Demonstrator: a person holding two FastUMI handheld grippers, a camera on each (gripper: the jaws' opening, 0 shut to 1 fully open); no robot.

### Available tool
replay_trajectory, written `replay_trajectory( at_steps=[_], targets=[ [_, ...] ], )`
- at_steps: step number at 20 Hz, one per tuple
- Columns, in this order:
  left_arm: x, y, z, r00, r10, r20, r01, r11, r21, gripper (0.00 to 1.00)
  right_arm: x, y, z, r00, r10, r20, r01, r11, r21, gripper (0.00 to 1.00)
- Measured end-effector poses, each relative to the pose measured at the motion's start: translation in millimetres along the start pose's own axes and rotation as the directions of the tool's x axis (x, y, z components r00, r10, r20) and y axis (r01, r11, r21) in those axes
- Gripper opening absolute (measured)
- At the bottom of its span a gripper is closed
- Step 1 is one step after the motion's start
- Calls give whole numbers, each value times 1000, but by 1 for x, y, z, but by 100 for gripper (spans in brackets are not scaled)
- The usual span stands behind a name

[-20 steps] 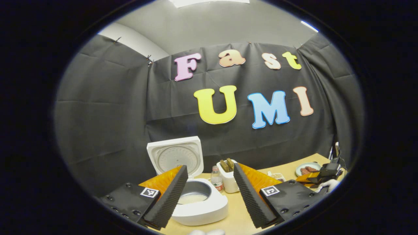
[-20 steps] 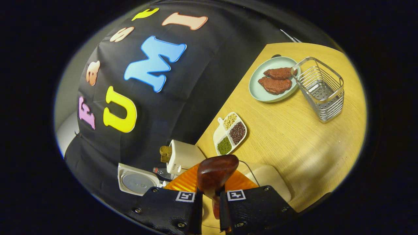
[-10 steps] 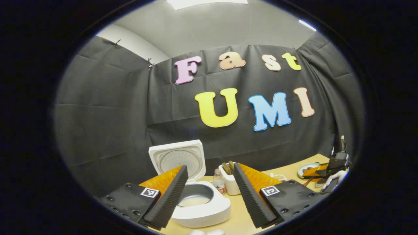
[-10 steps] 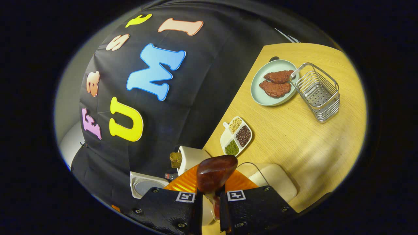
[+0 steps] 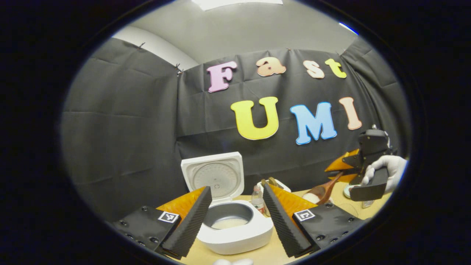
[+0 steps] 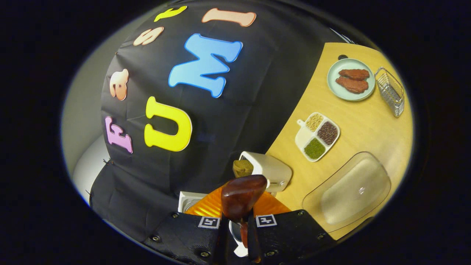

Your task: Close the left gripper, press the button to open the rice cooker; take a wooden spoon from the chopstick holder with the right hand, scoop a spoonful of rice and pour it into the rice cooker, then put the wooden spoon back into the chopstick holder.

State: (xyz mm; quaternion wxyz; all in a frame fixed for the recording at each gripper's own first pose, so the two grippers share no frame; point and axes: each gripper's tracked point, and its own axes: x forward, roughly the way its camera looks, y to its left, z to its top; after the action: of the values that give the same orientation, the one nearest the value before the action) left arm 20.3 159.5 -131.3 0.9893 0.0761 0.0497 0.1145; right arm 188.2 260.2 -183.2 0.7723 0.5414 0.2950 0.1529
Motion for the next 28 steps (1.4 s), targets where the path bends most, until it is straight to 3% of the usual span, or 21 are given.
replay_trajectory(
  at_steps=[6, 13, 20, 23, 28],
  targets=[
    [-13, 32, -7, 997, 71, 6, -71, 997, 8, 96, 68, 64, -104, 985, 58, -160, -72, 994, -85, 21],
    [-24, 59, -15, 989, 143, -23, -144, 989, -19, 99, 135, 82, -220, 955, 32, -295, -78, 986, -148, 21],
    [-33, 68, -20, 985, 167, -36, -167, 986, -15, 99, 160, 61, -214, 978, -32, -208, -43, 937, -348, 21],
    [-35, 66, -26, 985, 166, -43, -166, 986, -10, 99, 164, 62, -205, 989, -32, -143, -43, 871, -489, 21],
    [-36, 61, -35, 986, 158, -61, -159, 987, -9, 99, 158, 75, -209, 997, -2, -72, -52, 670, -741, 21]
  ],
)
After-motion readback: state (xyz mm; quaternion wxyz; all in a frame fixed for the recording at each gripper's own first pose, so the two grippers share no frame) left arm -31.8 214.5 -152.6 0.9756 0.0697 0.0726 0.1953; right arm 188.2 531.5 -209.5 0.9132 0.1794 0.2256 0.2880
